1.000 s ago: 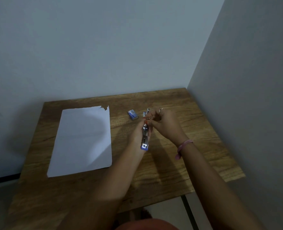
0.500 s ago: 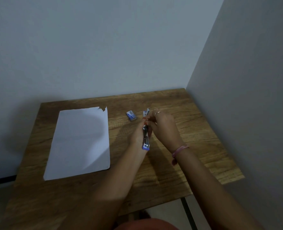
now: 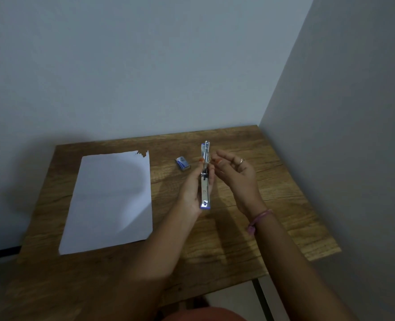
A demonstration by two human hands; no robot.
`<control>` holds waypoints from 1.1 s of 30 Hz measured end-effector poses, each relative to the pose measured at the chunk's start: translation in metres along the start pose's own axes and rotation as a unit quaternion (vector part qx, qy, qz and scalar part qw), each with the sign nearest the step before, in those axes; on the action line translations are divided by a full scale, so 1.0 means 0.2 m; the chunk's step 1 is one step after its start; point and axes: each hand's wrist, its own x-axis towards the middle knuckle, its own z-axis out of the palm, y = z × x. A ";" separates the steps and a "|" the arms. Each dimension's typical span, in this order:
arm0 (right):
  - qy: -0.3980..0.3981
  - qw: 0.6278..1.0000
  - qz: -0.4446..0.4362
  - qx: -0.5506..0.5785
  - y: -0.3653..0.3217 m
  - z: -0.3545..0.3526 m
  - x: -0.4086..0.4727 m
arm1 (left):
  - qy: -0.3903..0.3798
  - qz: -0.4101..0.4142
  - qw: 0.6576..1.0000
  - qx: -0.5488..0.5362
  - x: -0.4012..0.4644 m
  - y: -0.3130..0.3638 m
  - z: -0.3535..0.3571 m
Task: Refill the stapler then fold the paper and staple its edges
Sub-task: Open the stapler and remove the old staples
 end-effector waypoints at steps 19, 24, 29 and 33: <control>-0.039 0.971 -0.087 -0.219 -0.02 -0.08 0.13 | 0.003 -0.011 0.992 0.125 0.00 0.01 -0.06; -0.017 0.947 -0.193 -0.257 -0.09 -0.10 0.19 | -0.035 0.029 0.979 0.198 0.02 0.03 -0.07; -0.134 0.828 -0.292 -0.460 -0.13 -0.14 0.21 | -0.064 0.082 0.965 0.240 0.04 0.07 -0.07; -0.019 0.922 -0.249 -0.296 -0.16 -0.11 0.22 | -0.069 0.129 0.942 0.303 0.06 0.10 -0.07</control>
